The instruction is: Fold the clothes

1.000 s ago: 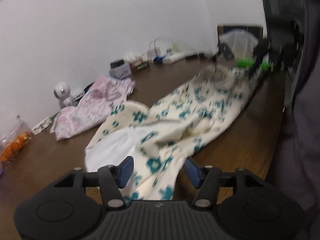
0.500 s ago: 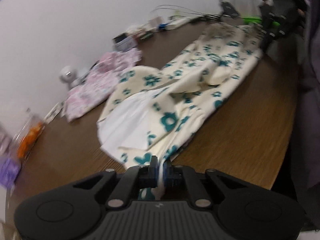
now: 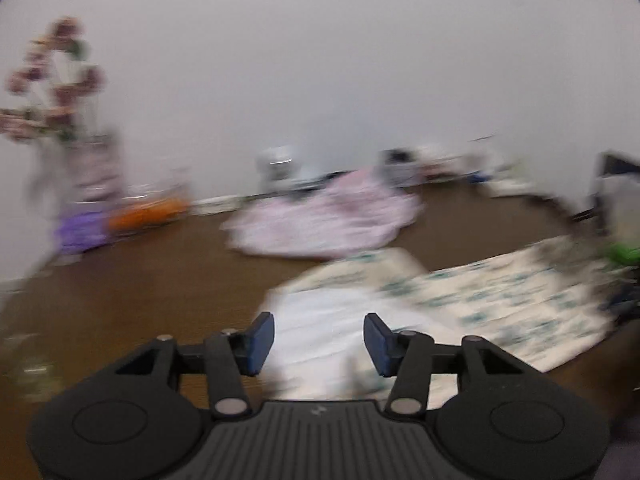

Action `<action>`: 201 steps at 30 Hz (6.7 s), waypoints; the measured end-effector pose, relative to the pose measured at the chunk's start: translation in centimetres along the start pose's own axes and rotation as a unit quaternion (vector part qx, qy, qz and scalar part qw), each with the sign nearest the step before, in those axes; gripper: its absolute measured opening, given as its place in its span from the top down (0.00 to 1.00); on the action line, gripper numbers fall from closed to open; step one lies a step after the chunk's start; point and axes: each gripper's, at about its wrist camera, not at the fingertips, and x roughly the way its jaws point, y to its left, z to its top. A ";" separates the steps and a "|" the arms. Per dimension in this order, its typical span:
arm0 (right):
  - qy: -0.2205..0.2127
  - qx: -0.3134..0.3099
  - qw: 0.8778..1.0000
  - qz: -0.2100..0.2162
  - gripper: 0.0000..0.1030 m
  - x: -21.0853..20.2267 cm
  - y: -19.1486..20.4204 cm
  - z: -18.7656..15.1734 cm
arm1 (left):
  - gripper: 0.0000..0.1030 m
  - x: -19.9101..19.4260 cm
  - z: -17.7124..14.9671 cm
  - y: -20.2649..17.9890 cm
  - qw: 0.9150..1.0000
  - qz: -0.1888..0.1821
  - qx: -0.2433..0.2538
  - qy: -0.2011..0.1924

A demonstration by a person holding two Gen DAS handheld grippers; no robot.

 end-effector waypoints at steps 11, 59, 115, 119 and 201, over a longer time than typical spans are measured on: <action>0.039 0.041 0.994 -0.093 0.65 3.1 -1.3 0.9 | 0.44 6.8 -1.6 -4.7 0.986 -0.139 0.003 0.093; -0.034 0.013 0.996 -0.084 0.62 1.3 -0.2 4.5 | 0.93 4.2 -2.2 -3.9 0.996 0.003 -0.082 0.043; -0.036 0.189 0.941 -0.278 0.69 0.4 -5.1 1.9 | 0.33 3.2 2.5 -2.7 0.997 -0.052 -0.013 0.053; -0.026 0.173 0.961 -0.215 0.70 1.2 -3.5 2.4 | 0.35 6.3 2.0 -1.1 0.992 -0.033 -0.080 0.091; 0.044 0.261 0.930 -0.256 0.98 -5.6 -5.5 -3.7 | 0.65 10.4 0.2 -8.6 0.995 0.011 -0.057 0.075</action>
